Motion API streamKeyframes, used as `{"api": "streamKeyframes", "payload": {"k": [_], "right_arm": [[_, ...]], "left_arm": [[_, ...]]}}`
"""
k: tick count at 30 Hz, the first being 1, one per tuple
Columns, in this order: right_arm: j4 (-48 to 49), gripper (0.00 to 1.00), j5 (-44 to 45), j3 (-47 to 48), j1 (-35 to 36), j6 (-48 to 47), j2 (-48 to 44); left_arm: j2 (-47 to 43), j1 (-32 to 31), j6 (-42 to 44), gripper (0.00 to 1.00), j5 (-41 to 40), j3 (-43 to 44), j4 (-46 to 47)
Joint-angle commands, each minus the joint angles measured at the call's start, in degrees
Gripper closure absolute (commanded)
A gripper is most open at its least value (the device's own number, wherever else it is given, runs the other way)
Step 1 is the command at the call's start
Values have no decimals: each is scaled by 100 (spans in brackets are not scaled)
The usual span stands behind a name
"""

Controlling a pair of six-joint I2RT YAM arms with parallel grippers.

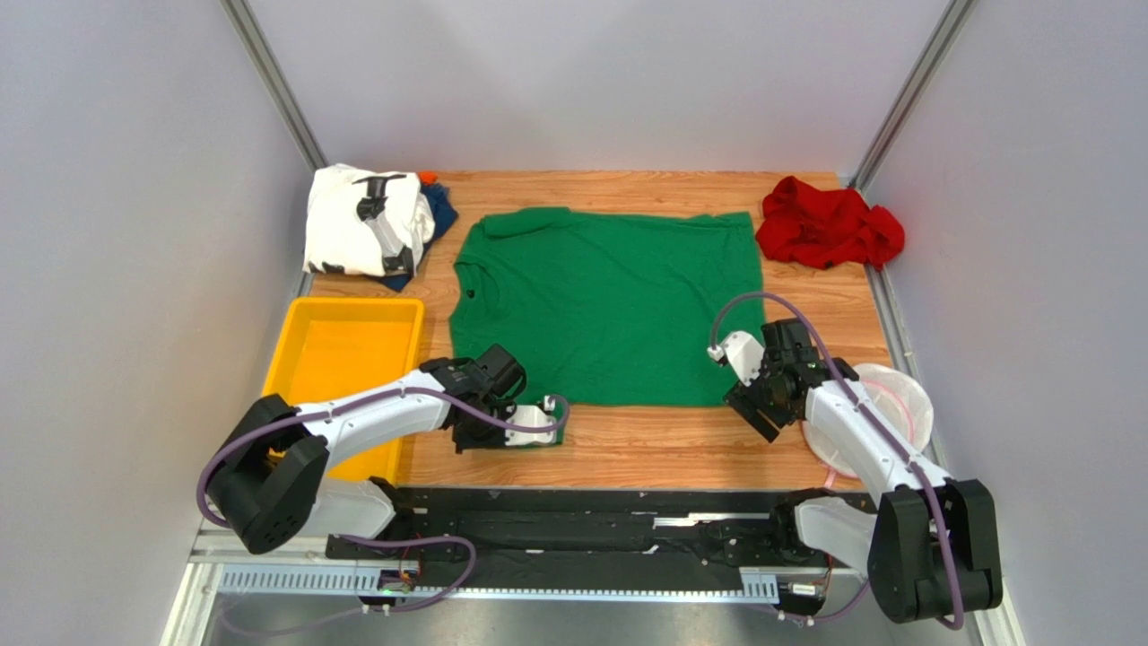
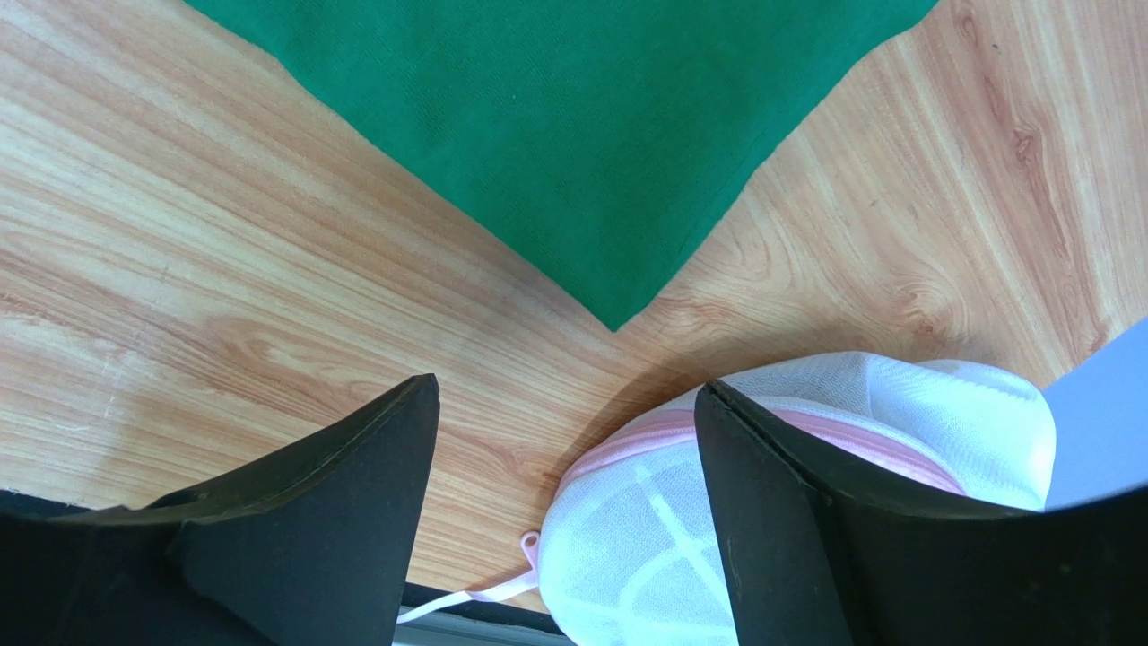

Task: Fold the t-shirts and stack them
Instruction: Grap the side of the flattened tshirt closest away from the robot with both arms

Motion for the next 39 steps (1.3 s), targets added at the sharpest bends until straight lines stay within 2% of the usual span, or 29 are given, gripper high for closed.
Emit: {"api": "streamKeyframes", "payload": {"k": [1, 6, 15, 21, 27, 29, 39], "right_arm": [[-78, 26, -45, 87, 10, -31, -187], [36, 26, -98, 78, 10, -49, -143], [387, 31, -159, 473, 10, -49, 595], [598, 38, -203, 746, 1, -31, 1051], [722, 50, -186, 913, 10, -49, 1482], [757, 55, -194, 905, 10, -57, 1561], [792, 56, -10, 439, -8, -119, 1343]], "left_arm": [[81, -4, -94, 100, 5, -109, 78], [-95, -4, -156, 100, 67, -109, 87], [-174, -4, -191, 100, 84, -223, 175], [-139, -4, -191, 100, 58, -267, 219], [-165, -4, -173, 100, 67, -285, 227], [-174, -13, -174, 100, 67, -285, 227], [-192, -4, -182, 100, 40, -267, 140]]}}
